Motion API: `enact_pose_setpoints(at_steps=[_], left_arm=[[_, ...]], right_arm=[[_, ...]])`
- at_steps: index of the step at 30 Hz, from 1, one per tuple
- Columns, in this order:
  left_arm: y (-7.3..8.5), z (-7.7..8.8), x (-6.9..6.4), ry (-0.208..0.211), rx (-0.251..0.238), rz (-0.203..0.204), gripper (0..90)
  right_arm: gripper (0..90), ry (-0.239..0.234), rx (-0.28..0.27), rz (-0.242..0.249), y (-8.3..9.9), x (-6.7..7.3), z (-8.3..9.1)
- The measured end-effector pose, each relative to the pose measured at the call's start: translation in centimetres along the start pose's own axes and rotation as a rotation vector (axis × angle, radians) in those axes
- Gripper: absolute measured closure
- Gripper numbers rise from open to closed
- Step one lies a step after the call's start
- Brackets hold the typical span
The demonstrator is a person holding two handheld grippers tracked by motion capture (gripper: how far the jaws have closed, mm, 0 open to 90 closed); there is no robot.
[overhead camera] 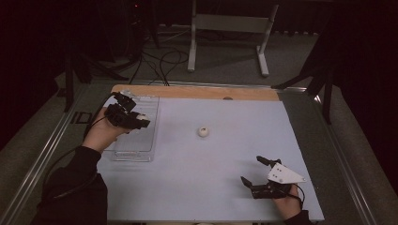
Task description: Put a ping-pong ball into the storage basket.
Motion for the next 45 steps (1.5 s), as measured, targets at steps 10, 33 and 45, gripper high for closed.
enact_pose_setpoints(at_steps=[10,33,45], left_arm=[[0.8,-1.4,0.8,0.006,0.003,0.036,52.2],[2.3,-5.0,1.6,0.010,0.053,0.060,52.0],[3.1,-6.6,2.0,-0.004,0.088,0.093,51.9]], right_arm=[[9.0,-0.001,0.001,0.002,0.0,0.0,0.0],[8.9,-0.005,0.003,0.000,0.0,0.0,0.0],[9.0,-0.005,0.003,-0.002,0.1,0.0,0.0]])
Point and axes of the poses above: each handheld gripper's, and its own axes: z roughly backward along the jaws, y roughly out of its underside, x roughly to its left, the point moved 1 cm from there along -z, roughly forward along the jaws, and after that the axes turned 3 degrees about y, right-handed, at the moved point
